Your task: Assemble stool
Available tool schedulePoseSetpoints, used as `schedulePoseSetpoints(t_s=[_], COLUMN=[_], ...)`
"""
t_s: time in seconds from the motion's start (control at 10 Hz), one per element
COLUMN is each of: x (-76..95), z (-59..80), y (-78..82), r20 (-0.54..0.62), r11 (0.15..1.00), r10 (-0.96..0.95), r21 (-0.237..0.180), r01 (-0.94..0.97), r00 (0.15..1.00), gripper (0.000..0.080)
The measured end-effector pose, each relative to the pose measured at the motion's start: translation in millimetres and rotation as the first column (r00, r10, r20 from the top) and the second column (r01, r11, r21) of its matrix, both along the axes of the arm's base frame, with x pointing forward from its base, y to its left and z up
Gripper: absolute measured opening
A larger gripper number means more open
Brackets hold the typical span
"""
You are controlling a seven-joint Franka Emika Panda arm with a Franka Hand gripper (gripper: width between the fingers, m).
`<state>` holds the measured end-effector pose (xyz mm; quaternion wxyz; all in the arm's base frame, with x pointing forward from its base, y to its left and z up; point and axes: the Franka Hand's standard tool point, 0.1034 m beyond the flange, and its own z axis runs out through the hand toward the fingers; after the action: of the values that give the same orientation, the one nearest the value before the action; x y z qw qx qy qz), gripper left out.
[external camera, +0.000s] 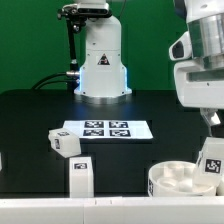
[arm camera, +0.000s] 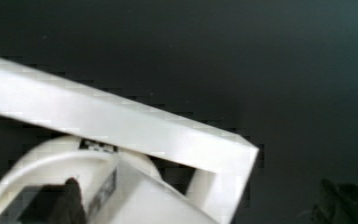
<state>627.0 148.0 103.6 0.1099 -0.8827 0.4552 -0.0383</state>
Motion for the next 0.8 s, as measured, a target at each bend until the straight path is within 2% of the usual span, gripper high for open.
schedulePoseSetpoints(t_s=[0.1,0.2,0.3,0.5,0.6,0.7,0.8], x=[-2.2,-1.8,4.9,3.6,4.3,5.1,3.7], z=[-0.2,-2.5,-2.4,-4.0,-3.2,-1.4,-2.2], y=[-1.9,-5.3,-11.6,-14.0,-16.2,-17.5,-14.6], r20=[0.004,0.009,0.069,0.070,0.066,0.045,0.009], r11=[0.981,0.954,0.958,0.913,0.843,0.710,0.567], r10=[0.187,0.290,0.276,0.396,0.523,0.689,0.808], r21=[-0.050,-0.078,-0.097,-0.138,-0.181,-0.242,-0.285], r01=[-0.186,-0.288,-0.269,-0.384,-0.506,-0.662,-0.773], r00=[0.982,0.957,0.959,0.916,0.849,0.723,0.589], gripper=[0.0649,0.0649,0.0649,0.0649,0.0649,0.0649,0.0649])
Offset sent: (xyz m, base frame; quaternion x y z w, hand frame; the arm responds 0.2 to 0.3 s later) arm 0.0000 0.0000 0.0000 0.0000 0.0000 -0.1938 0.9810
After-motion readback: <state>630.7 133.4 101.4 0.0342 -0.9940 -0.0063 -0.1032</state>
